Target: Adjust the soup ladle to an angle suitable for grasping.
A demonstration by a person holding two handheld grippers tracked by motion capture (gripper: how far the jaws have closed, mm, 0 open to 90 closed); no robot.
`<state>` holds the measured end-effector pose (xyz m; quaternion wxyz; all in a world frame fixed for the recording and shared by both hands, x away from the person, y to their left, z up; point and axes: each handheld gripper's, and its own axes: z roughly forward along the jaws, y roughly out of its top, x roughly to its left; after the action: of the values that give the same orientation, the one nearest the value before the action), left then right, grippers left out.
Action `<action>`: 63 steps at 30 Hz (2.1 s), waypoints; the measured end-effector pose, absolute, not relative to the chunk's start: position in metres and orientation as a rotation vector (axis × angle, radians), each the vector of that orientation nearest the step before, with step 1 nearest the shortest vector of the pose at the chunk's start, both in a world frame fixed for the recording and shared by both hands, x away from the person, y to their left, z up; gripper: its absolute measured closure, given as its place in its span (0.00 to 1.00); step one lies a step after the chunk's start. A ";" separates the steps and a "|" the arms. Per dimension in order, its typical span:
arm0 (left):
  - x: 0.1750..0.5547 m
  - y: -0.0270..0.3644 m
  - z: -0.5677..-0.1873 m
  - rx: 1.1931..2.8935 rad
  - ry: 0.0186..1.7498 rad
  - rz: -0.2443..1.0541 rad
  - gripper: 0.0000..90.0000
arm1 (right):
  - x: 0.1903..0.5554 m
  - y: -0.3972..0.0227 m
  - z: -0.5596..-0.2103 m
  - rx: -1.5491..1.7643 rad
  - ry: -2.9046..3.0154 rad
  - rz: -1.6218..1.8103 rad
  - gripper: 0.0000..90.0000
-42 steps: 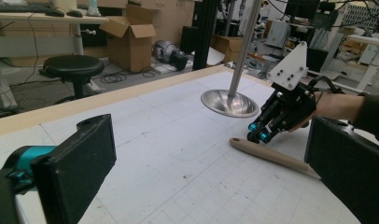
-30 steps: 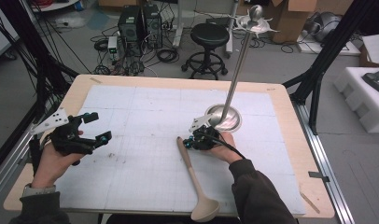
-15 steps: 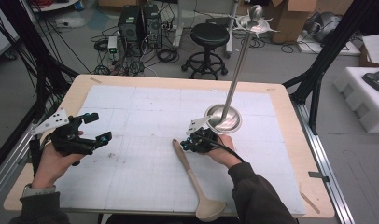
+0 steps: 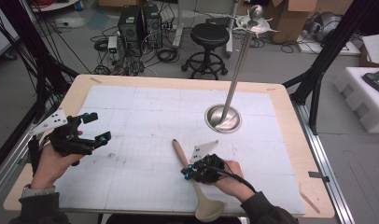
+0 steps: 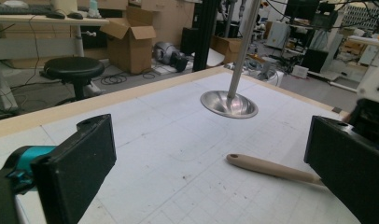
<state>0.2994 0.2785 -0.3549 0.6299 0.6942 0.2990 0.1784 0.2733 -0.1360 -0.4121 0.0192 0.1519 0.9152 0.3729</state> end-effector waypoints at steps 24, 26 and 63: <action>0.302 0.276 -0.357 1.603 0.691 0.402 0.03 | 0.236 -0.153 -0.426 0.432 3.034 0.947 1.00; 0.302 0.277 -0.357 1.599 0.692 0.402 0.03 | 0.235 -0.154 -0.425 0.394 3.026 0.905 1.00; 0.302 0.275 -0.357 1.606 0.691 0.402 0.03 | 0.281 -0.212 -0.416 0.580 2.929 0.691 1.00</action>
<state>0.3023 0.2753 -0.3574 0.6238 0.6996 0.3012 0.1752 0.2807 -0.2117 -0.4165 0.0382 0.1892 0.9550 0.2252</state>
